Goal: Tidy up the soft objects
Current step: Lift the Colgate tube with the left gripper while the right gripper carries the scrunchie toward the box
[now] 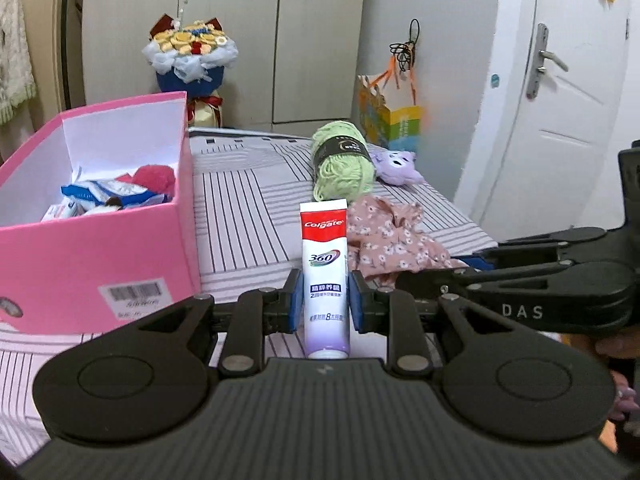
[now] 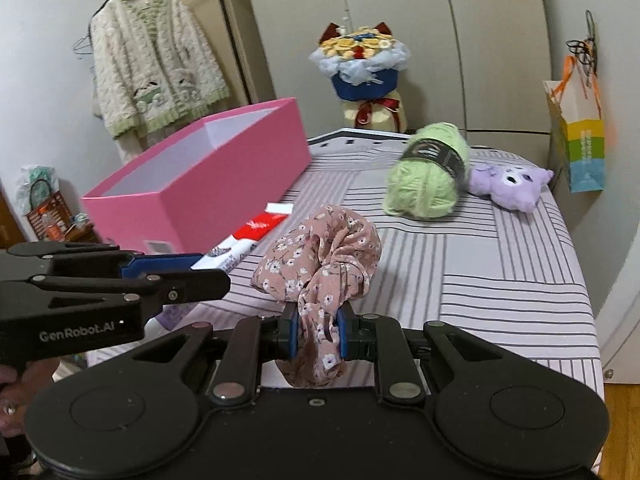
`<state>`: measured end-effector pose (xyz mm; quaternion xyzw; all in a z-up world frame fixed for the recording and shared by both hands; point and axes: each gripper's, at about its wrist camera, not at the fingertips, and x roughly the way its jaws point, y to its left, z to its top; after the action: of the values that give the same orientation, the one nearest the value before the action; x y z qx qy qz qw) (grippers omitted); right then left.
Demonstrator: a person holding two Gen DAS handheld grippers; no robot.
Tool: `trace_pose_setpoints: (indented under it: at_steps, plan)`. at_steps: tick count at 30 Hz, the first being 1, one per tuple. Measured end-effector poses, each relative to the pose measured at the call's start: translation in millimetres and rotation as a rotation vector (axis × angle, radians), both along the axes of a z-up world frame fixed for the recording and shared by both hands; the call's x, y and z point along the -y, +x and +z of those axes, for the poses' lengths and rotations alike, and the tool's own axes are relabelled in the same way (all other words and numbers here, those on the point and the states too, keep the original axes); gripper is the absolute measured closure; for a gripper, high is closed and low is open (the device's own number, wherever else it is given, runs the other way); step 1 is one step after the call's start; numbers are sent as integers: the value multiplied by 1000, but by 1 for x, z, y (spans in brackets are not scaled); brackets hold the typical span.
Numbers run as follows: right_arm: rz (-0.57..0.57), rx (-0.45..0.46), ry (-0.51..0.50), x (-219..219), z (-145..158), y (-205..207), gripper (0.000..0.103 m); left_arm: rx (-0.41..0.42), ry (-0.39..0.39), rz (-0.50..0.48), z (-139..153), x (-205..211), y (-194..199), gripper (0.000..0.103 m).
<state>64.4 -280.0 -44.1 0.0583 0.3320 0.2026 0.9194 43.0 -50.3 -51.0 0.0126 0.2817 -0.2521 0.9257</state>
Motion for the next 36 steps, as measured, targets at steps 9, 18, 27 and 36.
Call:
trace_pose_setpoints:
  at_steps: [9, 18, 27, 36]
  plan:
    - [113, 9, -18, -21, 37, -15, 82, -6, -25, -24, 38, -45, -21, 80]
    - [183, 46, 54, -46, 68, -18, 82, 38, -19, 33, 67, -76, -27, 80]
    - [238, 149, 80, -92, 99, 13, 81, 119, -34, 103, 96, -101, -8, 80]
    - [321, 159, 132, -127, 102, 89, 79, 119, -47, 176, 101, -123, 66, 80]
